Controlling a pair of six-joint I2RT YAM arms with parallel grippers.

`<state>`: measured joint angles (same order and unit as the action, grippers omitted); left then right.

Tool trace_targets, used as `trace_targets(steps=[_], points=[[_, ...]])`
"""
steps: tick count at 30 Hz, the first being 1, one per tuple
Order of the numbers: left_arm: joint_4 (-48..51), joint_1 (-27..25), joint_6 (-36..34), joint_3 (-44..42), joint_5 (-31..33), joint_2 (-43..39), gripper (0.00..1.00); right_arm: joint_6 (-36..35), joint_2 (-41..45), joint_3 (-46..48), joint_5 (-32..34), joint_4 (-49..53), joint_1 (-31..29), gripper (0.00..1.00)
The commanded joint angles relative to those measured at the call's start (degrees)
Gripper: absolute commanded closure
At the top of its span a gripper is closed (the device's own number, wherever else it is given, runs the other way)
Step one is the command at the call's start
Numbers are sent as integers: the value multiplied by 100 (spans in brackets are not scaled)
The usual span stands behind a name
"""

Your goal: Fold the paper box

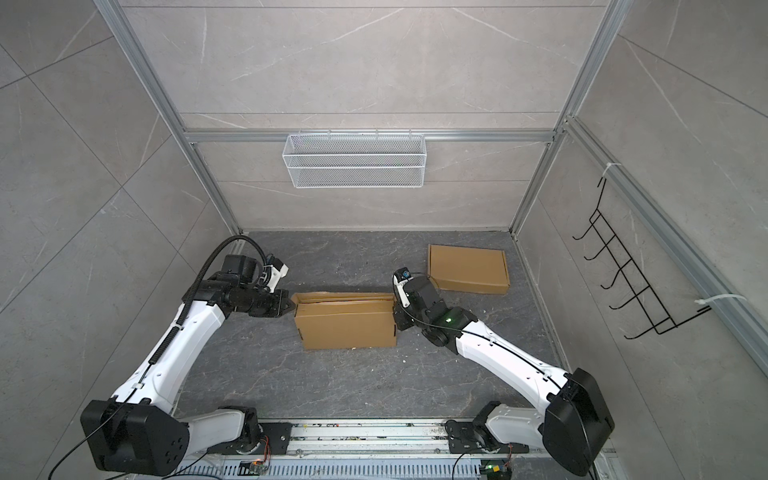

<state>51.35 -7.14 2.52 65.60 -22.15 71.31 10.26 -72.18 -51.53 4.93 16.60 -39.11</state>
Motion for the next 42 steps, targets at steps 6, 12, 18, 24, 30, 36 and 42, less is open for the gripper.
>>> trace_targets(steps=[6, 12, 18, 24, 30, 36, 42], points=[[147, 12, 218, 348, -485, 59, 99, -92, -208, 426, 245, 828, -191, 76], [60, 17, 377, 222, -527, 30, 99, -75, -168, 451, 381, 810, -260, 75], [85, 19, 591, 286, -548, 102, 99, -83, -252, 399, 483, 845, -309, 75], [141, 19, 662, 304, -607, 138, 99, -79, -280, 385, 535, 876, -347, 75], [124, 19, 746, 277, -631, 103, 99, -80, -338, 352, 579, 898, -353, 75], [346, 25, 549, 136, -440, 61, 99, -65, -305, 354, 627, 916, -360, 75], [293, 16, 512, -188, -353, -98, 99, -32, -314, 351, 632, 915, -362, 76]])
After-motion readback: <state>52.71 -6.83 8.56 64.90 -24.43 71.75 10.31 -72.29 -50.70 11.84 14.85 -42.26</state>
